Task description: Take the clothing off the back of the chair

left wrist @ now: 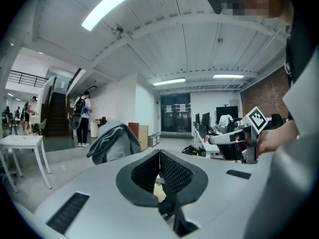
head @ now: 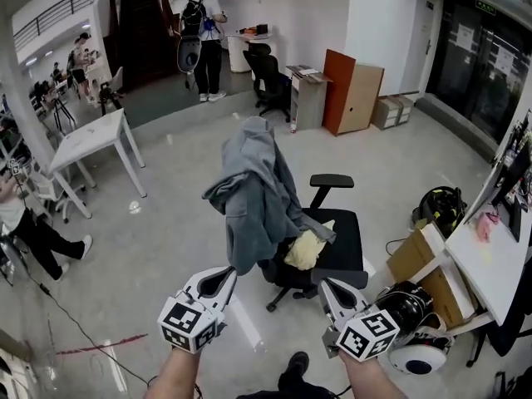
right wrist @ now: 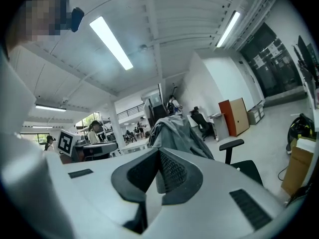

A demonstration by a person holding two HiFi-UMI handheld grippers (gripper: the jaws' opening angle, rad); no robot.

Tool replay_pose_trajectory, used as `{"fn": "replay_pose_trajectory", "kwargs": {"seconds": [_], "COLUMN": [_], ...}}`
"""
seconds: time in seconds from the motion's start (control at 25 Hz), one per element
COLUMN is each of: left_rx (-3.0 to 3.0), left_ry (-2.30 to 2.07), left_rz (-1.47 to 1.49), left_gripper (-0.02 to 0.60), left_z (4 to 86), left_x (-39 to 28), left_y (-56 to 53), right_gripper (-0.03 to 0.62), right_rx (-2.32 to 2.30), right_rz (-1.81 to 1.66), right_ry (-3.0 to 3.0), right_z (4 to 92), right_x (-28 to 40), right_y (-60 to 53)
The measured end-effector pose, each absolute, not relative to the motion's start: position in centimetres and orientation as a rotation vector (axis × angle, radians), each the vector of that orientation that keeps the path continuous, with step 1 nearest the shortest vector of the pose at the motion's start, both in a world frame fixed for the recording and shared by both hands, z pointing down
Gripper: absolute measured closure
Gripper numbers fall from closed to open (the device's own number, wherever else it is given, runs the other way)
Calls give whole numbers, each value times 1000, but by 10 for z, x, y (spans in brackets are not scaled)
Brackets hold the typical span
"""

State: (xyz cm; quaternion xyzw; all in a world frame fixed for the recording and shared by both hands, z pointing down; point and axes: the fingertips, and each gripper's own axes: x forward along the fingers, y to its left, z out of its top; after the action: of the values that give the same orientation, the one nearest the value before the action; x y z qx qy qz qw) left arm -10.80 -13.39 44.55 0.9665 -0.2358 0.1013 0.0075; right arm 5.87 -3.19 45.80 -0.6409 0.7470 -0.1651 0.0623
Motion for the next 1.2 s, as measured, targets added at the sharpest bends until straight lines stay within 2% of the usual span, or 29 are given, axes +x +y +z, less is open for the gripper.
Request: {"fn": "replay_pose_trajectory", "kwargs": {"seconds": [0.36,0.76,0.96,1.2], "left_rx": [2965,2865,2834,2835], "left_ry": [-879,-1056,-1100,-1159], "left_rz": [381,340,311,340], "left_gripper": [574,568,510,481], "left_z": [439,438,442,453], "left_x": [-39,-30,-29,-32], "left_y": [-180,-249,-296,-352], "right_gripper": [580,580,580,579], "right_rx": [-1843,-1763,-1738,-1729], "right_rz": [-562,-558,-545,-501], "right_ry": [2309,2455,2528,2595], "right_z": [463,447,442,438], "right_x": [136,143,145,148], "right_y": [-80,-144,-199,-277]}}
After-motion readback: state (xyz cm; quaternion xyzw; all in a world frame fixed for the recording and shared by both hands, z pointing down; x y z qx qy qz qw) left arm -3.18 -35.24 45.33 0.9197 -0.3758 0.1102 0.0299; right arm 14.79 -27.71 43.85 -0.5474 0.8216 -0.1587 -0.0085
